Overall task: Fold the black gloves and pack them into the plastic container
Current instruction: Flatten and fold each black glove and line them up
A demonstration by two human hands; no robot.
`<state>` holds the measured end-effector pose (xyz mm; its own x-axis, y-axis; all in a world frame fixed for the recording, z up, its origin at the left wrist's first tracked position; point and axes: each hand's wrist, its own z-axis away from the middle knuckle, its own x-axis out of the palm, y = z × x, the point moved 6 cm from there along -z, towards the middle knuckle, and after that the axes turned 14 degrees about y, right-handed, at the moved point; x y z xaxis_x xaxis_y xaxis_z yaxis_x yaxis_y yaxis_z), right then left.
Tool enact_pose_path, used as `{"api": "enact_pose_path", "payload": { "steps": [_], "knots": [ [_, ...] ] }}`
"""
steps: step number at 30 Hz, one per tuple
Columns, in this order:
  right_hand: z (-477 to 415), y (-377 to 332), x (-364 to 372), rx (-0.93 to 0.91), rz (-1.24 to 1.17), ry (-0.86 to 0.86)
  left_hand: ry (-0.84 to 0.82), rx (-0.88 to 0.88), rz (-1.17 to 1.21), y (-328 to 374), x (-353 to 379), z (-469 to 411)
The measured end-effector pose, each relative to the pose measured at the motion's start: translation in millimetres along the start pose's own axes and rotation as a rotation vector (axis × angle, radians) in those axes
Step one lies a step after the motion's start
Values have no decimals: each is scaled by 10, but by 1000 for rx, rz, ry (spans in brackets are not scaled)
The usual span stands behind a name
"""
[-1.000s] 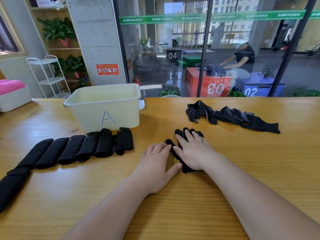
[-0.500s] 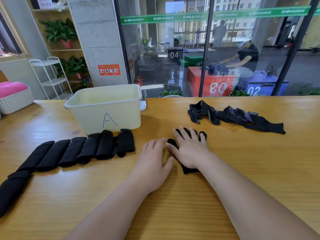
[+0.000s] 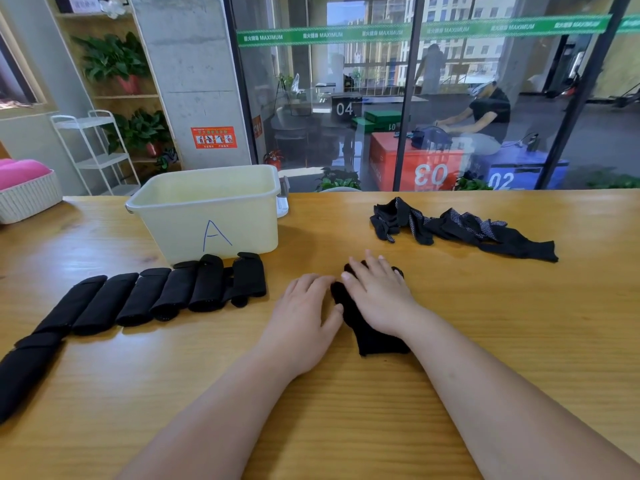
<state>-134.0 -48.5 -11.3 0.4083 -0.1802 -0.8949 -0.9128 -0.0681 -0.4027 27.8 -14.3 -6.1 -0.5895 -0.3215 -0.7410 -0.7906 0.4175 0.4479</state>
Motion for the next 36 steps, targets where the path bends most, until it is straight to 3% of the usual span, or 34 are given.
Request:
{"api": "enact_pose_path", "payload": {
  "steps": [3,7,10,13,18,25,29,36],
  "knots": [
    [146,48,-206,-96,-34,36,-37,84,6,79,8,29],
    [407,330,-218,-116,169,-103,-184,218,-92,172,153,105],
    [478,456,-219,-137,148,-130,-231,246,-149,162,230,103],
    [550,505,-368,-197,96,-56,-214,246,-113,182,192,81],
    [779,589,-372,-236,109,-150,-146,235,89,225,-1,77],
    [757,500,-638,-350,-136,38,-112,289,234,297,-41,72],
    [761,488,-643,-358,-136,60,-168,323,219,277,24,96],
    [761,491,-615,-413,-27,122,-122,343,171,281,35,85]
  ]
}}
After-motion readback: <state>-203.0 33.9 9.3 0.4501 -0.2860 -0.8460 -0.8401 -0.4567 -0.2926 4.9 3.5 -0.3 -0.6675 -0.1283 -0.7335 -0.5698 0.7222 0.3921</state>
